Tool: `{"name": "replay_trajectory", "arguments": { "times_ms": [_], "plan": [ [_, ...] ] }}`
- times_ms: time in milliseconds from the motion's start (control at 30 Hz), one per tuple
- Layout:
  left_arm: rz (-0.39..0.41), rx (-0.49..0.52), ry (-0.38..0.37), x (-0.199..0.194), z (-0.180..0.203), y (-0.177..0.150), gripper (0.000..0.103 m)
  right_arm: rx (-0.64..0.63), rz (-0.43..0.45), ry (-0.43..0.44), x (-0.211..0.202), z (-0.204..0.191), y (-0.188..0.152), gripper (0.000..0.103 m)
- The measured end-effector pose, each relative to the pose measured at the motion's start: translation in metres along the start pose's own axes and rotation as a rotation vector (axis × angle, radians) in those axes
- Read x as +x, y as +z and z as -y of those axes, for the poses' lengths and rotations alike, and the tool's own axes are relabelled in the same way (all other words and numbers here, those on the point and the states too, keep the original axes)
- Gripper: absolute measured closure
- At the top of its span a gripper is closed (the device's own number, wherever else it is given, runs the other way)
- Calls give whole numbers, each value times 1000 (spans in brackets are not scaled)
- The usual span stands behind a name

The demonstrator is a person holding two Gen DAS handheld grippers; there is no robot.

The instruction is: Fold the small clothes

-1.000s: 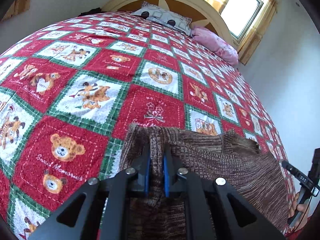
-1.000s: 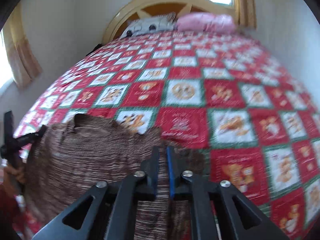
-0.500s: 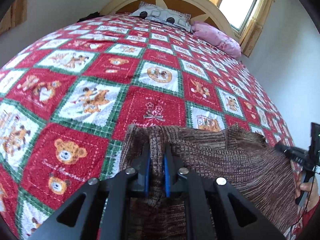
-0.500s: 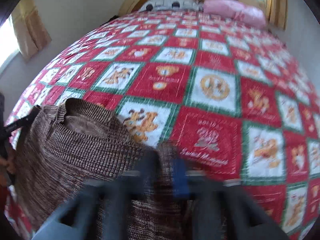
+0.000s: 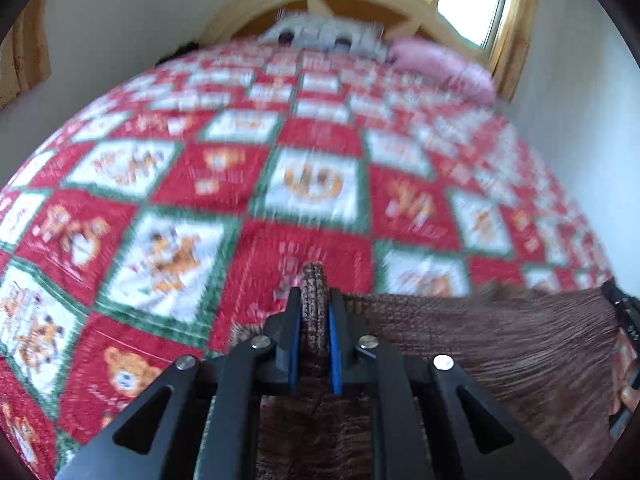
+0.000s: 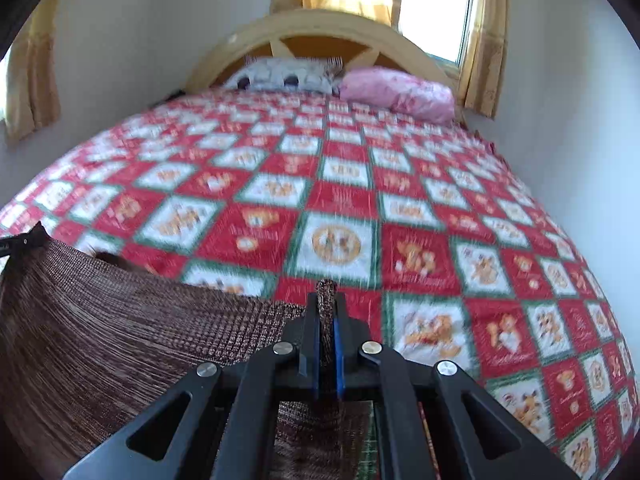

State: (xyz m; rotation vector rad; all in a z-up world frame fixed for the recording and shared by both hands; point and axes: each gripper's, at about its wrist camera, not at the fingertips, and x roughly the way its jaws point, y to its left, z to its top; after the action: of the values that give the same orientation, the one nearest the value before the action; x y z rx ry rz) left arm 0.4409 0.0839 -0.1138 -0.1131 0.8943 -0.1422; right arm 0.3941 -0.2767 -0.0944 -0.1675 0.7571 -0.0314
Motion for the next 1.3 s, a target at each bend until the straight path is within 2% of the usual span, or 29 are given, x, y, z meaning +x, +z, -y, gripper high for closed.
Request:
{"name": "replay_trajectory", "arguments": {
  "times_ms": [33, 167, 233, 300, 367, 433, 467, 533, 567, 600, 667, 700, 733, 767, 833, 867, 900, 933, 1000, 1033, 1167, 1233, 1267, 1300],
  "plan": [
    [-7, 18, 27, 5, 3, 0, 88, -13, -24, -25, 7, -2, -3, 98],
    [-24, 82, 54, 6, 9, 4, 84, -25, -85, -77, 17, -1, -10, 98],
    [-39, 65, 25, -2, 0, 8, 73, -9, -87, -150, 14, 5, -10, 98],
    [-13, 34, -1, -24, -14, 9, 42, 48, -86, -228, 5, 24, -13, 96],
    [52, 20, 15, -51, -26, 5, 25, 133, -70, -286, -16, 46, -21, 95],
    [124, 23, 63, -82, -40, -6, 18, 203, -21, -263, -44, 61, -33, 95],
    [135, 22, 77, -91, -45, -11, 18, 229, 7, -214, -64, 65, -41, 95],
    [120, 14, 78, -106, -50, -28, 18, 258, 27, -139, -90, 65, -54, 95],
    [107, 11, 48, -110, -50, -37, 18, 281, 39, -69, -108, 65, -63, 95],
    [95, 9, 15, -114, -48, -48, 18, 298, 45, -25, -119, 64, -70, 91],
    [74, 12, -37, -121, -39, -76, 18, 352, 64, 60, -145, 65, -87, 58],
    [66, 13, -51, -123, -34, -88, 18, 384, 85, 94, -159, 65, -98, 30],
    [63, 13, -56, -123, -29, -96, 18, 403, 101, 117, -167, 63, -105, 22],
    [65, 16, -65, -124, -22, -106, 18, 417, 116, 162, -179, 60, -115, 22],
    [60, 28, -78, -122, -12, -119, 18, 385, 118, 198, -190, 51, -126, 22],
    [48, 32, -76, -119, -8, -124, 18, 332, 111, 172, -197, 39, -132, 22],
    [34, 32, -65, -113, -5, -128, 18, 290, 106, 144, -201, 30, -136, 27],
    [21, 28, -50, -108, -2, -132, 18, 241, 99, 113, -203, 19, -140, 40],
    [7, 33, -31, -103, 0, -135, 18, 233, 85, 104, -202, 11, -146, 59],
    [8, 36, -35, -102, 1, -134, 16, 248, 76, 120, -200, 9, -148, 64],
    [-20, 79, -29, -95, 9, -133, 7, 202, 28, 169, -179, -14, -149, 66],
    [-23, 105, 2, -95, 14, -136, 6, 172, -53, 175, -163, -24, -155, 66],
    [-22, 109, 13, -95, 15, -137, 6, 162, -120, 166, -152, -29, -164, 66],
    [-20, 106, 14, -97, 13, -139, 6, 154, -119, 162, -151, -29, -170, 67]
  ]
}}
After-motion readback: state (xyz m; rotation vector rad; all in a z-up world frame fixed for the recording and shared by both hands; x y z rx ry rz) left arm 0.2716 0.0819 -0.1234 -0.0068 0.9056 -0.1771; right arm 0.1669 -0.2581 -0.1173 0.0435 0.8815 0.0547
